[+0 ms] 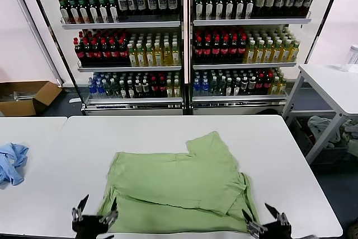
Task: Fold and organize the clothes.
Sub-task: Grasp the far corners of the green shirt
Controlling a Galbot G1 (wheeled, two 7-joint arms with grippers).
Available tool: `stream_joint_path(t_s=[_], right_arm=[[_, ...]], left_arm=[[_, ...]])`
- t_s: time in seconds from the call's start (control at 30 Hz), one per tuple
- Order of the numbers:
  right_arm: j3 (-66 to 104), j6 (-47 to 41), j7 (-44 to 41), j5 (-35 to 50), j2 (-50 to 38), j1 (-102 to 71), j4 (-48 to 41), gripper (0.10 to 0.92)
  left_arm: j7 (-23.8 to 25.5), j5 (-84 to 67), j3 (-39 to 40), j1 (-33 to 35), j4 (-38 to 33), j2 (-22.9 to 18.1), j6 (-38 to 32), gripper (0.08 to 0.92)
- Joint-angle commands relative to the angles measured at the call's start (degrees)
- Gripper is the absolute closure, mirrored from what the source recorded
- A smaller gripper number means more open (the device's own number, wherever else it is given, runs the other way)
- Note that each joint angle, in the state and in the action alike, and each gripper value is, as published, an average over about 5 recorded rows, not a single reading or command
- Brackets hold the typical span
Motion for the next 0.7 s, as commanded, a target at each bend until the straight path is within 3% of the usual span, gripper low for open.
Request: stream_joint_path(t_s=[0.03, 0.3, 0.5, 0.7], right_arm=[[-2.1, 2.4, -9.4, 2.9, -2.7, 23.5, -11.0, 0.208], [-20.6, -5.2, -13.2, 9.7, 0.1, 55.7, -28.7, 0.203], [-34.8, -11.1, -13.4, 7.9, 9.6, 76.7, -49.2, 0.203], [-41.5, -12.5, -13.6, 3.9, 16.6, 85.6, -59.4, 0.203]], left_arm=[[14.0, -7.7, -1.9, -18.7, 3.7, -0.8, -0.2, 0.187], [24.9, -12.4, -0.8, -32.1, 17.8, -2.1, 1.2, 0.177], [26.8, -16.6, 0.7, -39.4, 25.1, -2.8, 8.9, 0.177], [28.7, -17.8, 1.0, -41.4, 29.1, -1.7, 12.3, 0.177]])
